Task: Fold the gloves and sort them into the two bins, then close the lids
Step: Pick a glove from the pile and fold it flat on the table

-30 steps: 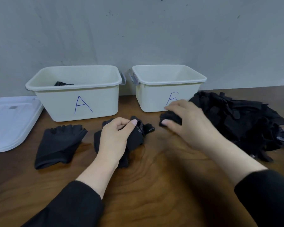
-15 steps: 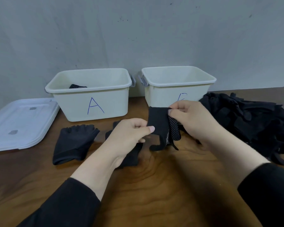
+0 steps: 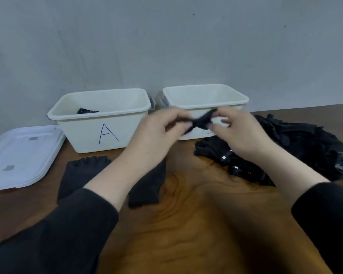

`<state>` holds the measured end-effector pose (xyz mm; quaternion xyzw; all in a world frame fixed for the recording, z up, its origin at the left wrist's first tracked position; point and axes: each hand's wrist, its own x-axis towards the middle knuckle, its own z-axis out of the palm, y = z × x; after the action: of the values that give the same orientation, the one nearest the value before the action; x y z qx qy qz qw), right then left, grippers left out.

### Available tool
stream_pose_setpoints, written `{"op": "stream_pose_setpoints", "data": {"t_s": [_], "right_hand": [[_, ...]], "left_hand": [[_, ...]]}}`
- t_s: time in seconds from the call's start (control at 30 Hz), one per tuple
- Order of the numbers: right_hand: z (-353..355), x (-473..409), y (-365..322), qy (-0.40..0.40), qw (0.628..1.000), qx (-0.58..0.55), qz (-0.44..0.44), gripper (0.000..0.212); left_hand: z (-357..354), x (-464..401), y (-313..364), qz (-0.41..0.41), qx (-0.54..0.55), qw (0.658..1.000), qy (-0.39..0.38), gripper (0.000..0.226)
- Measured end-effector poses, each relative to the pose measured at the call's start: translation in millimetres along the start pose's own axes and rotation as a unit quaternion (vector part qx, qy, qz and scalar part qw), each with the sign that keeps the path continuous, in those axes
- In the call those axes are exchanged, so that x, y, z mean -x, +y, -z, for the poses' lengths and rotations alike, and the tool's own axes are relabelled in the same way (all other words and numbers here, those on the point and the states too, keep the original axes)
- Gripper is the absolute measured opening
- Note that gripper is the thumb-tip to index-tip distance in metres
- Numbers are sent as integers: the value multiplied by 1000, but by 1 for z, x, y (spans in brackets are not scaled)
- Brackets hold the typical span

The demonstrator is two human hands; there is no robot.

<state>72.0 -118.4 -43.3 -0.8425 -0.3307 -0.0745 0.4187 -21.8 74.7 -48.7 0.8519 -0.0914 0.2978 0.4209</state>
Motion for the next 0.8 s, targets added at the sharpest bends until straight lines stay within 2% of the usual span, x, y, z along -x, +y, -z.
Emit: {"op": "stream_pose_setpoints", "data": {"t_s": [0.07,0.13,0.17,0.23,0.3,0.4,0.47,0.57,0.8], "right_hand": [[-6,26,16,-101,993,62,14,29],[-17,53,34,-206,971,116,14,35],[-24,65,40,-227,966,124,3,36],[-38,81,49,-199,976,92,-9,36],[-52,88,53,-156,986,57,9,29],[-69,92,53,-178,979,80,65,12],[-79,95,55,-214,966,115,82,24],[-86,95,57,-187,969,142,82,30],[-89,100,52,-159,972,149,86,30]], "left_hand": [[-6,33,-17,-34,-82,987,-131,20],[-10,70,-34,-45,-164,939,-298,40],[-10,85,-42,-55,-186,920,-341,46],[-6,101,-53,-64,-204,919,-331,48],[3,103,-60,-52,-222,937,-264,41],[17,99,-67,-10,-249,949,-192,30],[25,103,-78,38,-271,938,-214,28],[36,106,-93,99,-269,923,-255,36],[41,104,-98,97,-239,933,-251,29]]}}
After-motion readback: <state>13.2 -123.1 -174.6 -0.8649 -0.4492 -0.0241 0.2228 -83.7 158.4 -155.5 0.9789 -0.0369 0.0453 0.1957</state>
